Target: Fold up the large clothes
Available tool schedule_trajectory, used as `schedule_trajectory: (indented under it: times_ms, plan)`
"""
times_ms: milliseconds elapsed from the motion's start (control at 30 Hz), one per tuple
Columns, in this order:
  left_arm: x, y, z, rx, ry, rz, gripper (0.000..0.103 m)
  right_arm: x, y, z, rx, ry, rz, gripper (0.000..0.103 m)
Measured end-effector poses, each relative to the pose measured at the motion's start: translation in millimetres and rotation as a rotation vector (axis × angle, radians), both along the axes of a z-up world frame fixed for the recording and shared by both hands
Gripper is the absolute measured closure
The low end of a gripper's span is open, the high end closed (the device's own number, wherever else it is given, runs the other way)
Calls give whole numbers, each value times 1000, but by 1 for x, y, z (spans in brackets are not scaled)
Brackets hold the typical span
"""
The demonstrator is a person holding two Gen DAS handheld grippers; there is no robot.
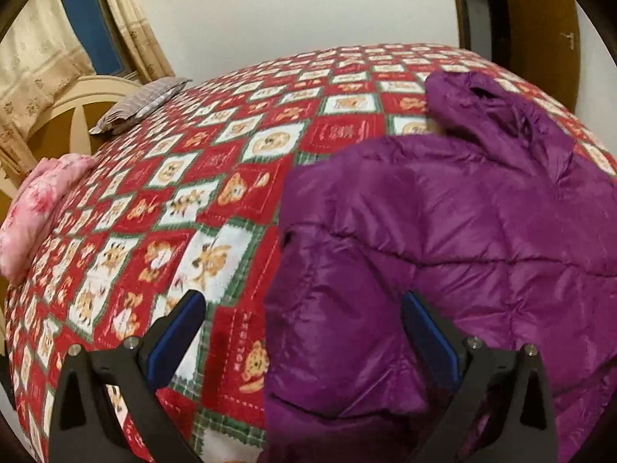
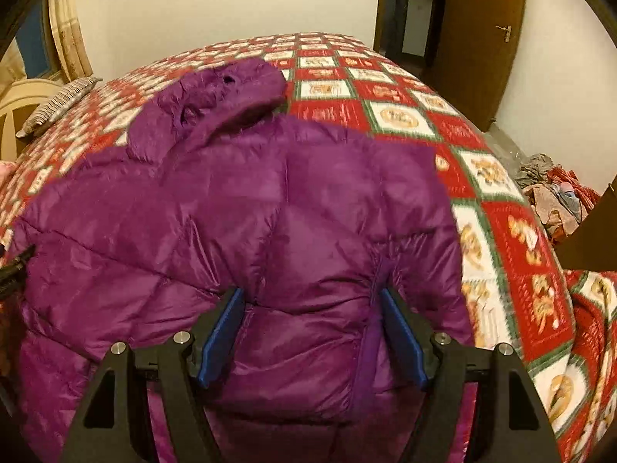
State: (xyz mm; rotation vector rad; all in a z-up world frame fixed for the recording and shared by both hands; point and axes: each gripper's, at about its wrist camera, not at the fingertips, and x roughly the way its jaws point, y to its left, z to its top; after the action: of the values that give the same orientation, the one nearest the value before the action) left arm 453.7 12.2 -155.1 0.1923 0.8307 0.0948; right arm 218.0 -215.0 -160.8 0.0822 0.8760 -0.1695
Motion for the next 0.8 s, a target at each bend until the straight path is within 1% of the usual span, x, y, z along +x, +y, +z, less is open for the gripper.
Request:
schedule_trajectory:
  times_ms: [67, 167, 200, 233, 300, 367, 400, 467, 533, 600, 633, 667, 733, 800]
  plan:
    - [10, -2, 16, -44, -11, -29, 0, 6, -6, 16, 40, -41, 5, 30]
    - [40, -9, 46, -123, -46, -52, 0, 38, -20, 33, 134, -54, -12, 30]
    - [52, -13, 52, -149, -39, -70, 0, 55, -24, 36, 164, -50, -13, 30]
    - [69, -19, 57, -176, -16, -100, 0, 70, -27, 39, 181, -48, -22, 30]
    - [106, -31, 61, -201, 5, -110, 0, 103, -35, 40, 224, -34, -33, 30]
    - [135, -37, 59, -202, 21, -103, 0, 135, -39, 38, 261, -3, -32, 30]
    - [148, -41, 56, -196, 36, -96, 0, 144, -38, 36, 253, 20, -37, 30]
    - [157, -48, 50, -188, 52, -94, 0, 156, -37, 28, 207, 92, -45, 30]
    - [160, -55, 45, -175, 48, -138, 0, 149, -37, 25, 180, 80, -12, 30]
    - [166, -67, 43, -102, 26, -154, 0, 146, -38, 26, 107, 63, 7, 30]
    - [173, -74, 42, -61, 8, -153, 0, 147, -41, 28, 94, 46, 13, 30]
    - [178, -77, 42, -55, 3, -159, 0, 151, -44, 34, 103, 17, 22, 30]
    - [190, -83, 40, -91, 14, -185, 0, 161, -50, 39, 145, -15, 22, 30]
    - [210, -92, 36, -132, 51, -206, 0, 185, -54, 39, 202, -22, 21, 30]
